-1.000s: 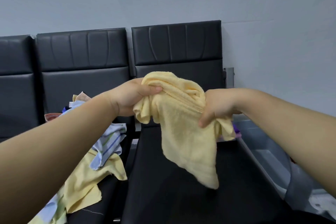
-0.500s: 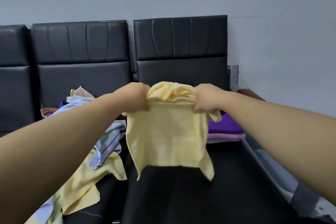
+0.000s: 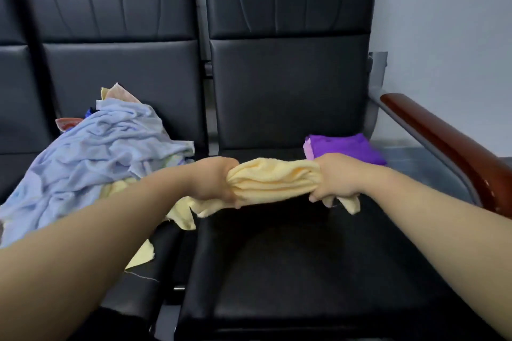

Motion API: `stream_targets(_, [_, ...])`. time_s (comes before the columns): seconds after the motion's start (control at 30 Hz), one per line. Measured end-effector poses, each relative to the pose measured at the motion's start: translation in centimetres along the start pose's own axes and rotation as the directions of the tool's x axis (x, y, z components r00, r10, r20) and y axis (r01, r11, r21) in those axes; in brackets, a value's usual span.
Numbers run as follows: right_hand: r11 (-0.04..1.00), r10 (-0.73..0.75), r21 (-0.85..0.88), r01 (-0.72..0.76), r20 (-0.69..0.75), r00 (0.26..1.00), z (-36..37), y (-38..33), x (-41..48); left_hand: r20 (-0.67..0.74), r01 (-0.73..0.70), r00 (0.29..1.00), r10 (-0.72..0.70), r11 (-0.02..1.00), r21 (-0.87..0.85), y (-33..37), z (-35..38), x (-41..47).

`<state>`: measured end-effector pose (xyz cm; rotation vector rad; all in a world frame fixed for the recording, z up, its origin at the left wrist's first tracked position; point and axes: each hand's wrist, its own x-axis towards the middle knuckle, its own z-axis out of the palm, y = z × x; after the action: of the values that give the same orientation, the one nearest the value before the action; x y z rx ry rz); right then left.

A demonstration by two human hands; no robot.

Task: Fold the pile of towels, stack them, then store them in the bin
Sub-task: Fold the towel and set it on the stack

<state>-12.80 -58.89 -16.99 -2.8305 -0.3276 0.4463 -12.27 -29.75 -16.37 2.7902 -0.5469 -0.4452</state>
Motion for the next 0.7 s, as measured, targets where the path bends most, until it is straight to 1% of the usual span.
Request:
stream_targets(0.07, [0.993, 0.046, 0.104, -0.056, 0.096, 0.994, 2.8, 1.1, 0.3, 0.12, 0.021, 0.993, -0.014, 0.998, -0.062, -1.1, 2.8, 0.8])
stream_targets(0.13, [0.984, 0.053, 0.159, -0.076, 0.144, 0.988, 4.7, 1.9, 0.5, 0.169, 0.043, 0.985, -0.028, 0.995, -0.085, -2.2, 5.1, 1.4])
stream_targets(0.23, [0.991, 0.063, 0.102, -0.081, 0.167, 0.984, 5.7, 2.6, 1.3, 0.19, 0.038, 0.982, -0.011, 0.99, -0.135, -3.5, 7.3, 2.2])
stream_targets(0.3, [0.988, 0.043, 0.138, -0.063, 0.141, 0.989, 5.5, 2.8, 1.7, 0.188, 0.043, 0.982, -0.008, 0.982, -0.183, -3.6, 7.7, 2.5])
stream_targets(0.4, [0.972, 0.028, 0.232, -0.037, 0.041, 0.999, 5.7, 2.9, 2.4, 0.103, 0.066, 0.994, -0.037, 0.953, -0.296, -3.0, 7.8, 3.1])
stream_targets(0.47, [0.964, 0.035, 0.265, -0.03, -0.014, 0.999, 6.5, 2.8, 3.2, 0.069, 0.096, 0.995, -0.078, 0.945, -0.311, -2.5, 8.2, 3.5])
stream_targets(0.5, [0.967, 0.045, 0.25, -0.039, -0.018, 0.999, 6.9, 2.7, 3.4, 0.07, 0.116, 0.993, -0.1, 0.947, -0.301, -2.4, 8.5, 3.5])
stream_targets(0.53, [0.973, 0.06, 0.225, -0.059, 0.0, 0.998, 7.1, 2.7, 3.7, 0.087, 0.148, 0.988, -0.127, 0.944, -0.294, -2.4, 8.5, 3.4])
stream_targets(0.57, [0.972, 0.084, 0.215, -0.093, 0.048, 0.995, 7.1, 2.7, 3.7, 0.119, 0.186, 0.98, -0.157, 0.938, -0.291, -2.3, 8.4, 3.1])
stream_targets(0.63, [0.961, 0.122, 0.22, -0.169, 0.214, 0.969, 6.9, 2.9, 3.5, 0.215, 0.265, 0.954, -0.21, 0.925, -0.271, -2.4, 8.0, 2.2])
stream_targets(0.7, [0.963, 0.11, 0.191, -0.19, 0.364, 0.925, 6.9, 3.0, 2.6, 0.34, 0.34, 0.906, -0.252, 0.912, -0.229, -2.7, 7.7, 0.9])
